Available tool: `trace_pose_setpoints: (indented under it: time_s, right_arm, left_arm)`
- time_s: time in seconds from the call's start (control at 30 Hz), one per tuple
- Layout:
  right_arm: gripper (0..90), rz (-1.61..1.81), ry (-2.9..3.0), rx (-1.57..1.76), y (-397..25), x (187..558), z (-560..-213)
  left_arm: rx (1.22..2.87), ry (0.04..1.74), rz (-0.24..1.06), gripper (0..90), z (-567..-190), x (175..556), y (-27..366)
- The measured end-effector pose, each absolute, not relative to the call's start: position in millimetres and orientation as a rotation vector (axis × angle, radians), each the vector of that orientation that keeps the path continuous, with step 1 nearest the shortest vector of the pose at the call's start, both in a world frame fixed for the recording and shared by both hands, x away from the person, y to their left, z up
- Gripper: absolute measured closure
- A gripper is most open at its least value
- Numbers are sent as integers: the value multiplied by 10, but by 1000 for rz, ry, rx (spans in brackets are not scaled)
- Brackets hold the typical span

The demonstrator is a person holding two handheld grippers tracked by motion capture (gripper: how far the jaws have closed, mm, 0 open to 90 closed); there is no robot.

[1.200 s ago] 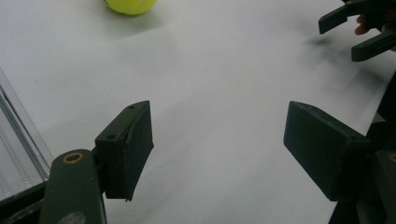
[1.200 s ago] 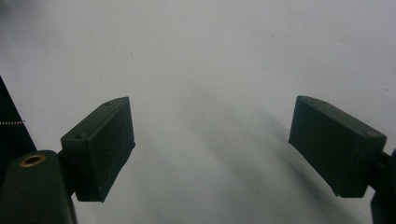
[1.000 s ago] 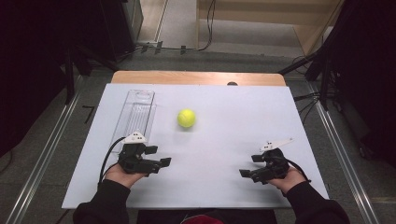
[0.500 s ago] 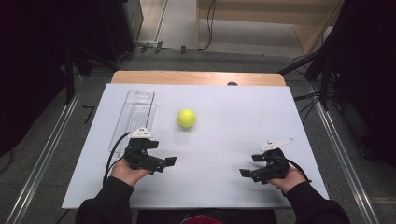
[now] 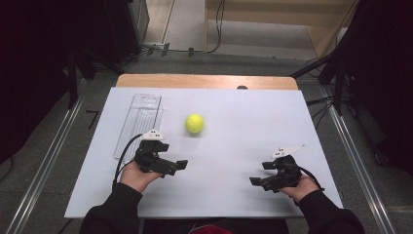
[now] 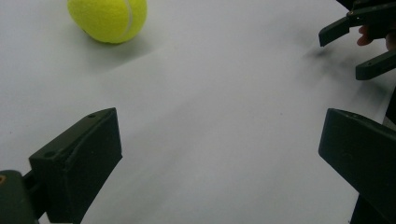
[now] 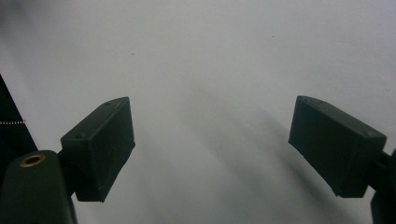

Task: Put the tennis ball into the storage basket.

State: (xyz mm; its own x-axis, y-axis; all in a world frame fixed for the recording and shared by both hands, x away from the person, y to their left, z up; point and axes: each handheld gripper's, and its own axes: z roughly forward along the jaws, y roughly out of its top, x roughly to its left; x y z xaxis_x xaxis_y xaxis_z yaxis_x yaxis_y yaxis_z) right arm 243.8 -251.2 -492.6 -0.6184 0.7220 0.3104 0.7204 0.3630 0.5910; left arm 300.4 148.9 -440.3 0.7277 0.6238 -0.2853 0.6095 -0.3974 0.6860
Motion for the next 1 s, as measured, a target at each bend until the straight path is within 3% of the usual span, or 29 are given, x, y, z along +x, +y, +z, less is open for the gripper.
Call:
trace_pose_setpoints:
  time_s: [1.0]
  right_arm:
    - [123, 1122, 2599, 1358, -2502, 2429, -4926]
  left_arm:
    - [2138, 949, 34, 33, -4473, 3341, 1301]
